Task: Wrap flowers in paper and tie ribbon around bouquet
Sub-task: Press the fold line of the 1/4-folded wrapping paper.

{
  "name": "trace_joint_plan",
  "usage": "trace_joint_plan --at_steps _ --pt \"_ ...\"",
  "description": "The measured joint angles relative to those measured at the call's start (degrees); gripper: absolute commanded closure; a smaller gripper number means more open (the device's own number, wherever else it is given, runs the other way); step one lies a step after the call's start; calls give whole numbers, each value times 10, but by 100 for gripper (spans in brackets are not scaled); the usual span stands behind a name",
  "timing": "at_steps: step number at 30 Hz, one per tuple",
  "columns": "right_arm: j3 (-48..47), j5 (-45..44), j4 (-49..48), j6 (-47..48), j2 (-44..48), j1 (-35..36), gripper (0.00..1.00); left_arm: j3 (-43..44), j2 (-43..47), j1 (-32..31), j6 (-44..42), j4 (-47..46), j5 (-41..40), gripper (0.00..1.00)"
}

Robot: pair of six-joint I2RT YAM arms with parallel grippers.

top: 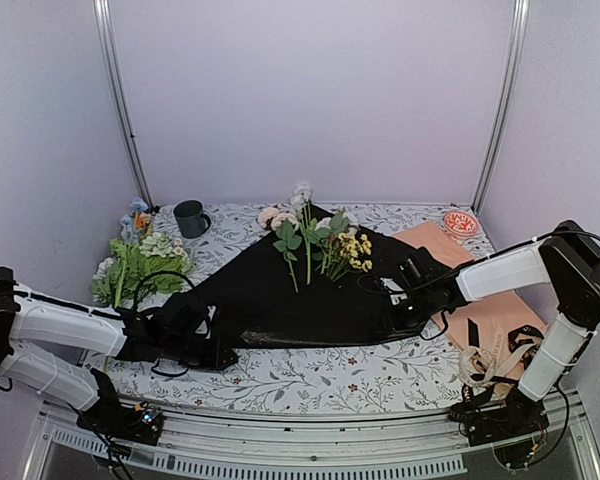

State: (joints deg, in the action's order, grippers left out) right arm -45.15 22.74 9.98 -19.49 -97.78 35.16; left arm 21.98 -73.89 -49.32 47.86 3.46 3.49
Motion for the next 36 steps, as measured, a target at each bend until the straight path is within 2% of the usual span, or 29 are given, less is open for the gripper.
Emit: trace_joint_plan --at_steps 5,8,10,13,17,22,27,36 --pt "10 -1 -13 0 6 0 100 20 47 -5 30 115 -37 83" --pt "14 0 -19 1 7 0 100 95 28 -46 23 230 -92 83" --pt "15 1 -23 1 7 -1 100 172 -8 -80 -2 264 -117 83" --pt "16 3 -27 1 8 -1 100 309 -96 -109 -61 258 -132 84" --pt "17 4 -28 0 8 -1 100 440 -228 -117 -157 215 -115 83" --pt "21 8 -32 0 9 -2 100 520 -347 -122 -277 195 -88 82" --pt "34 7 -48 0 15 -3 100 572 -408 -123 -382 186 -80 82" --pt "40 7 -57 -18 18 -3 100 541 -419 -114 -495 194 -34 85"
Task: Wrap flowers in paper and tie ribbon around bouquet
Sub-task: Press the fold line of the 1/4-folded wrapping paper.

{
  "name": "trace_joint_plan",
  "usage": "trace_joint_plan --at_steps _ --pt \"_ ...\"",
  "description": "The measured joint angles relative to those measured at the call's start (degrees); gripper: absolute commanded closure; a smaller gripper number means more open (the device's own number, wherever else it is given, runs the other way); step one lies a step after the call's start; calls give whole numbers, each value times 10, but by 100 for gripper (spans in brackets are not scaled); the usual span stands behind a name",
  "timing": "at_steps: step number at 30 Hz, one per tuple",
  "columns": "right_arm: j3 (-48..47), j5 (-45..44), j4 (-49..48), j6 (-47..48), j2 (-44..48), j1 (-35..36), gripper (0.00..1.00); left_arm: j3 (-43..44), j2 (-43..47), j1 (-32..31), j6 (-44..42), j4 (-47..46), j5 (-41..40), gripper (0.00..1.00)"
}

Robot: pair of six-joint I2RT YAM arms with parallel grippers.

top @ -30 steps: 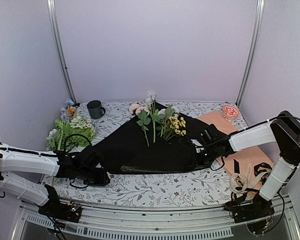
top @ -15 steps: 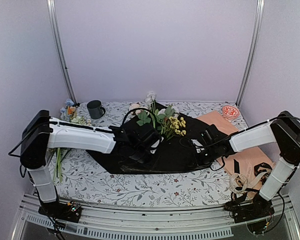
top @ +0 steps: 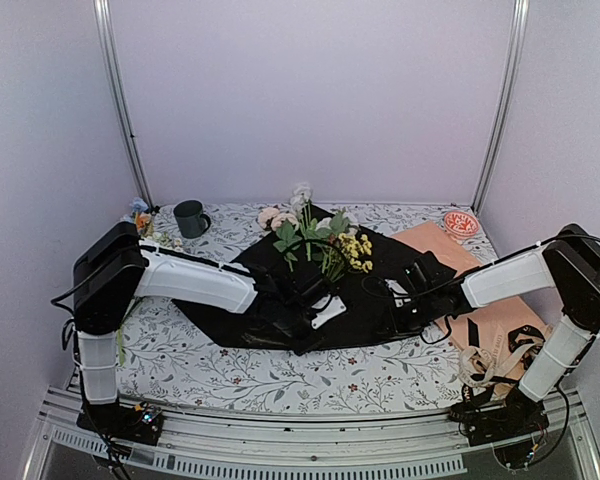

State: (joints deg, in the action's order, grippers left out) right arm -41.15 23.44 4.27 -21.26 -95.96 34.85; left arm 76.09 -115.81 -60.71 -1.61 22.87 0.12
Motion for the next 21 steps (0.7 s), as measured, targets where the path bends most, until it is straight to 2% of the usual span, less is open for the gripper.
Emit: trace_joint_plan --at_steps 8,13,21 --pt "0 -4 2 -7 1 0 100 -65 16 12 -1 -58 23 86" --pt "0 -4 8 -8 3 0 100 -136 56 22 34 -112 33 86" --pt "0 -4 19 -8 7 1 100 -230 124 65 106 -136 45 86"
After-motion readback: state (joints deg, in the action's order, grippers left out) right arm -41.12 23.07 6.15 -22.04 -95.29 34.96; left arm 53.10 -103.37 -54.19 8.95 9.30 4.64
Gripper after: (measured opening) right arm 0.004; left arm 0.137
